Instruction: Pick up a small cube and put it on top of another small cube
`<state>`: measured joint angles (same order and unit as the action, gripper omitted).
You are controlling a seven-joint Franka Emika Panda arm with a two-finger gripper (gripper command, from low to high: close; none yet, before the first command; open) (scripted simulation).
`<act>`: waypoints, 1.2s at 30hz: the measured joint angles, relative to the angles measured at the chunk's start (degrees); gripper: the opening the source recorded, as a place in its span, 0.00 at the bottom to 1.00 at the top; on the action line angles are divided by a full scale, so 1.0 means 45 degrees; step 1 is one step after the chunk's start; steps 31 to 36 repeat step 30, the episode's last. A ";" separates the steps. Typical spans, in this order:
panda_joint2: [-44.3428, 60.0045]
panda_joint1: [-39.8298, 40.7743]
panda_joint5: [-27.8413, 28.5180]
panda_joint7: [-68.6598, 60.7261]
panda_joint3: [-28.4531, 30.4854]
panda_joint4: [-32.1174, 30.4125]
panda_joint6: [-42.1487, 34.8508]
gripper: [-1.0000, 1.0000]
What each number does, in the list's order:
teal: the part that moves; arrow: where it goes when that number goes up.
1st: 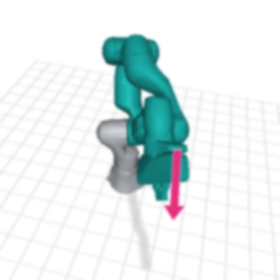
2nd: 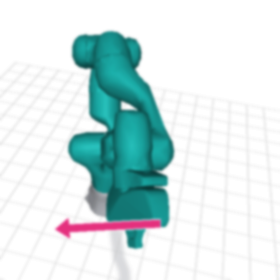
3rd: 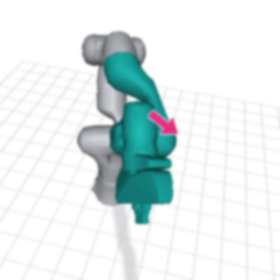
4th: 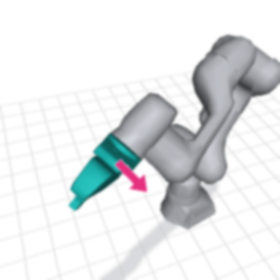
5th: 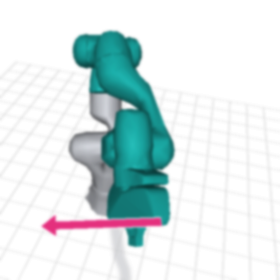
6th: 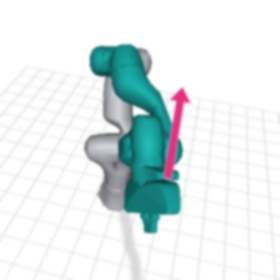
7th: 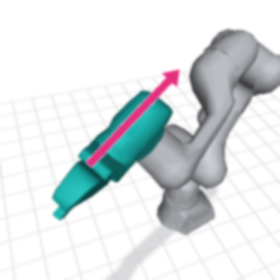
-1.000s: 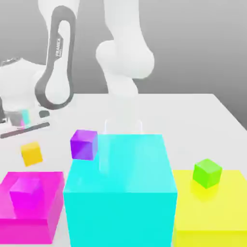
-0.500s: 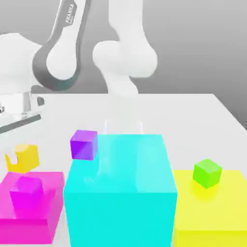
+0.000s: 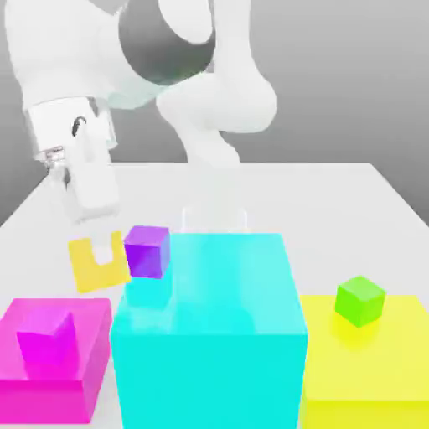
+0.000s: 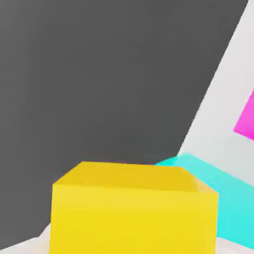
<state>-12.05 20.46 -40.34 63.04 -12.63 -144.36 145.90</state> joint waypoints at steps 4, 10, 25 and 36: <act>-0.0311 -0.0823 0.0921 0.2099 -0.1452 -0.0298 -0.0551 0.00; -0.0742 -0.1494 0.2290 0.5342 -0.3477 -0.0781 -0.1217 0.00; 0.0143 -0.1469 0.5781 1.1749 -0.8302 -0.1959 -0.0252 0.00; 0.0889 -0.1206 0.6380 1.2212 -0.8591 -0.2125 0.0544 1.00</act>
